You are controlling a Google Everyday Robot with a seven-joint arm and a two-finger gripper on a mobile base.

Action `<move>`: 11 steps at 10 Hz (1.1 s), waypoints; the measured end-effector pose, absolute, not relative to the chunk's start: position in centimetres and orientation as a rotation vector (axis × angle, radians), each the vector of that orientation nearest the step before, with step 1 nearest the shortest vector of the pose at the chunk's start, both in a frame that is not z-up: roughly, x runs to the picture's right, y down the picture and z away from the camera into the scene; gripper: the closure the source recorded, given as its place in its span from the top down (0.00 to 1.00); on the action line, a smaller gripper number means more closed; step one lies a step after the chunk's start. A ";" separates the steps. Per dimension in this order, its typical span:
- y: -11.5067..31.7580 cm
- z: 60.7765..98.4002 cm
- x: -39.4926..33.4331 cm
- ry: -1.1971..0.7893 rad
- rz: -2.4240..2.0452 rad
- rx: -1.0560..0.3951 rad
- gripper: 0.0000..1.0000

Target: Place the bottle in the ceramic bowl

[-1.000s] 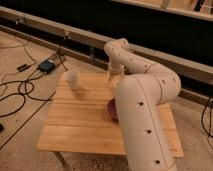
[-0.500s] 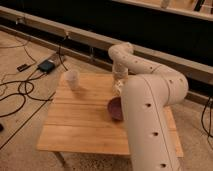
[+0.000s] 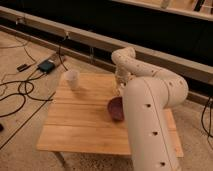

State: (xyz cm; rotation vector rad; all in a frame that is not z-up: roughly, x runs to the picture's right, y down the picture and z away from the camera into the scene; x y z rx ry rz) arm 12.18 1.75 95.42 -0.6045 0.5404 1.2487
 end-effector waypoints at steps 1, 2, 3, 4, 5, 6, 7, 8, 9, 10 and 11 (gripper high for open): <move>2.2 95.8 12.2 0.551 1.243 -0.617 0.65; 2.6 96.0 12.3 0.559 1.239 -0.625 0.63; 2.8 96.1 12.2 0.566 1.235 -0.633 0.55; 3.0 96.3 12.1 0.569 1.234 -0.642 0.44; 3.0 96.3 12.0 0.569 1.238 -0.649 0.34; 3.0 96.3 11.9 0.568 1.242 -0.653 0.23; 2.7 96.1 11.8 0.563 1.249 -0.652 0.15; 2.2 95.9 11.6 0.555 1.254 -0.645 0.14; 1.5 95.6 11.6 0.548 1.256 -0.630 0.14; -0.1 95.0 12.0 0.532 1.259 -0.583 0.14; -1.4 94.3 12.4 0.520 1.259 -0.547 0.14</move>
